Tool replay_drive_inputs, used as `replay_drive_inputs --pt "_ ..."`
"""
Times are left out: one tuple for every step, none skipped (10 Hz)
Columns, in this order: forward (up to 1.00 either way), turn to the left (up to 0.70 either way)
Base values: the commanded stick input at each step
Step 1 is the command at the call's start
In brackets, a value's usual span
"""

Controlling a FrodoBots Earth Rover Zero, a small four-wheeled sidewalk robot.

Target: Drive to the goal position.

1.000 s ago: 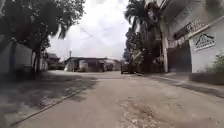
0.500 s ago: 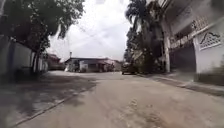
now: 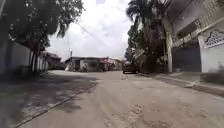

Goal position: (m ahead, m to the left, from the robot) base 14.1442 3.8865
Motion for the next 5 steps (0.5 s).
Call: replay_drive_inputs --pt "0.50 0.01" --pt "0.50 0.01" --pt "0.50 0.01" --pt "0.50 0.01" --pt "0.50 0.01"
